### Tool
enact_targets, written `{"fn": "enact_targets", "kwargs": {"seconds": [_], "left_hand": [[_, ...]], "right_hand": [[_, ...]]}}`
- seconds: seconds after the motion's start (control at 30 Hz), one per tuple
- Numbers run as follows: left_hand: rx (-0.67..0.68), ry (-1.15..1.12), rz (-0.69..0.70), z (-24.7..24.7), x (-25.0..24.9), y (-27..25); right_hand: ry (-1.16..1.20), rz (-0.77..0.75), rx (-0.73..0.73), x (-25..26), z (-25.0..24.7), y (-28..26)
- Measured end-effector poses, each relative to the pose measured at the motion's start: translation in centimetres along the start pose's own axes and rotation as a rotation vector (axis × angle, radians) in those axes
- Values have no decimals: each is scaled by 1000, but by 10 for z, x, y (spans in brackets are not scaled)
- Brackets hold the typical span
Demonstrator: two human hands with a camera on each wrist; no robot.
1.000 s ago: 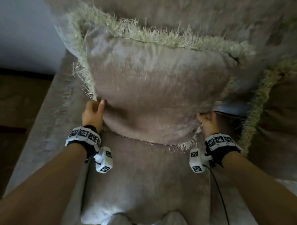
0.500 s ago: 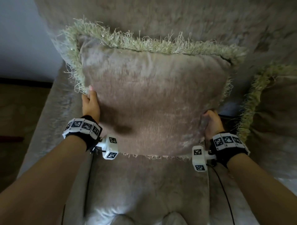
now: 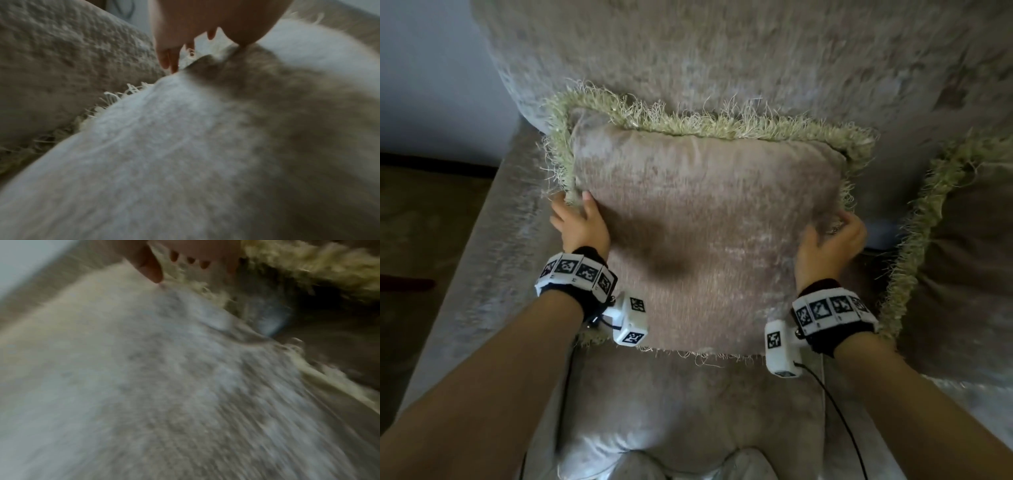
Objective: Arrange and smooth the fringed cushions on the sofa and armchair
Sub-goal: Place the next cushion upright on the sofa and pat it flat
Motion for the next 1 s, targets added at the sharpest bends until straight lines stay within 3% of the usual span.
{"fn": "enact_targets", "kwargs": {"seconds": [0.07, 0.13, 0.23, 0.3, 0.33, 0.37, 0.43, 0.5, 0.6, 0.63, 0.67, 0.77, 0.83, 0.9, 0.97, 1.0], "left_hand": [[-50, 55, 4, 3, -1, -9], [-160, 145, 155, 5, -4, -15], [-212, 209, 677, 9, -10, -27], [-189, 396, 999, 22, -6, -27], [-163, 568, 1079, 34, 0, -21], [-123, 731, 1098, 43, 5, -17], [-61, 883, 1024, 55, 12, -4], [-59, 804, 964, 52, 5, -2], [-98, 660, 1093, 38, -3, -12], [-92, 698, 1132, 38, -1, -12], [-72, 774, 1129, 41, 2, -9], [104, 952, 983, 59, 1, 6], [138, 919, 964, 59, -7, 9], [69, 750, 1054, 40, -17, -3], [-94, 589, 1187, 22, -13, -12], [-156, 580, 1206, 21, -8, -11]], "right_hand": [[37, -326, 66, 31, -2, -9], [-24, -587, 125, 56, 2, -20], [-71, -817, 130, 75, 14, -33], [-251, -891, 263, 54, 41, -32], [-386, -889, 389, 36, 60, -30], [-512, -848, 527, 21, 74, -26], [-632, -786, 633, 8, 92, -23], [-542, -752, 526, 21, 86, -24], [-333, -759, 222, 45, 48, -24], [-349, -780, 207, 43, 43, -20], [-413, -791, 286, 39, 46, -15], [-683, -698, 777, 17, 80, 3], [-684, -630, 818, 19, 86, 8], [-495, -635, 589, 37, 60, 5], [-301, -679, 234, 45, 25, 2], [-261, -682, 151, 39, 20, 4]]}}
Point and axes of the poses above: each hand's wrist, its own y-axis towards the middle knuckle, its own z-axis out of the palm, x = y × z, the point moved 1 cm from there along y, towards the middle knuckle, and after that the axes turned 8 degrees about -z, right-handed, at the moved point
